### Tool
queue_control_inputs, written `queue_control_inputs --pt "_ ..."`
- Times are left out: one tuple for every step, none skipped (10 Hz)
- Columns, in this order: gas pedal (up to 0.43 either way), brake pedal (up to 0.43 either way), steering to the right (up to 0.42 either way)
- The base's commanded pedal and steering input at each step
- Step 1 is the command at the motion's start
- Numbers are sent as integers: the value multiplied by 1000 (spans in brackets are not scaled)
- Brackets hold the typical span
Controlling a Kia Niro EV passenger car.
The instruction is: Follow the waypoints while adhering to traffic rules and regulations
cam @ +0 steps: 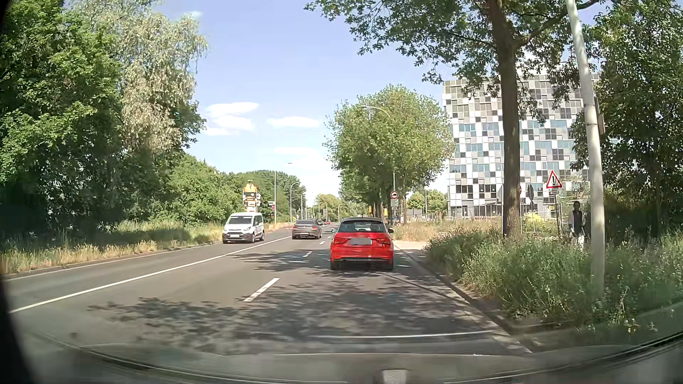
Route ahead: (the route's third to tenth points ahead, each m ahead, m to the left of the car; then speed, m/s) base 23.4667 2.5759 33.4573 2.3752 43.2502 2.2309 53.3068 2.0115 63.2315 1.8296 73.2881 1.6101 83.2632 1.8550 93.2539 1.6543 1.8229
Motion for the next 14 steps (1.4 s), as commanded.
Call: queue_control_inputs --pt "0 30 0" --pt "0 30 0" --pt "0 30 0" --pt "0 30 0" --pt "0 30 0" --pt "0 30 0" --pt "0 30 0" --pt "0 30 0" --pt "0 30 0" --pt "0 30 0" --pt "0 30 0" --pt "0 30 0" --pt "0 30 0" --pt "0 37 0"
